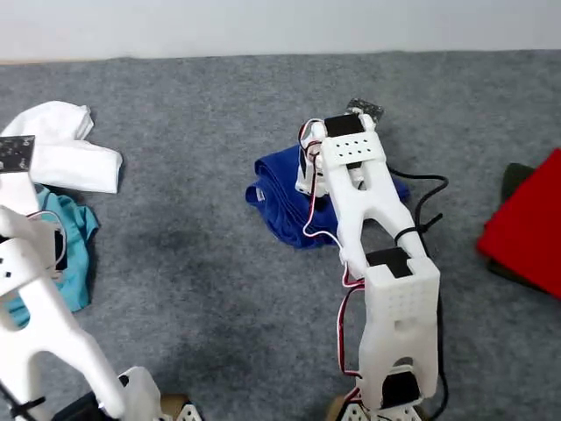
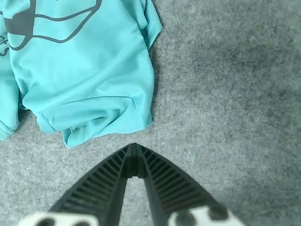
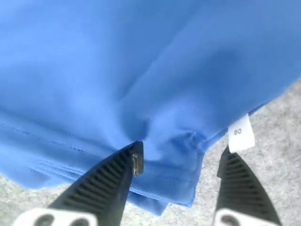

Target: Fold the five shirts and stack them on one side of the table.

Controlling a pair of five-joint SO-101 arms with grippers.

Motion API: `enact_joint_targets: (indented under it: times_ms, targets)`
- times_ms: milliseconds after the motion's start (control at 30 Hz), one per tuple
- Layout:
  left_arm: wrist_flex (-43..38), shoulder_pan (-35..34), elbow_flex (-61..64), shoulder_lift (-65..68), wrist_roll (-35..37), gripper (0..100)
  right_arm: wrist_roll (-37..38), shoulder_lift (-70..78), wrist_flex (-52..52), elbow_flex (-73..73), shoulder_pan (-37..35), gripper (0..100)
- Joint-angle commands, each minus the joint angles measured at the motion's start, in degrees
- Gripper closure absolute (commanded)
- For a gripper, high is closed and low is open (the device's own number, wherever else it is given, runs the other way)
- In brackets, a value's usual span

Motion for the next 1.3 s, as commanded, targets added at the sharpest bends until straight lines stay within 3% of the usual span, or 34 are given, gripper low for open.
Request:
enact_joint_targets:
  times_ms: [0, 367, 1267]
  targets:
    - [-1.1, -0.3, -0.6, -1.8, 0.1, 100, -0.8, 0.3, -0.8, -2.5, -0.6, 72.4]
    - [-1.6, -0.3, -0.5, -1.8, 0.1, 100, -0.7, 2.8, 1.9, -2.9, -0.2, 72.4]
    - [-2.5, -0.3, -0.4, -1.8, 0.1, 100, -0.8, 12.6, -8.0, -3.0, -2.7, 73.1]
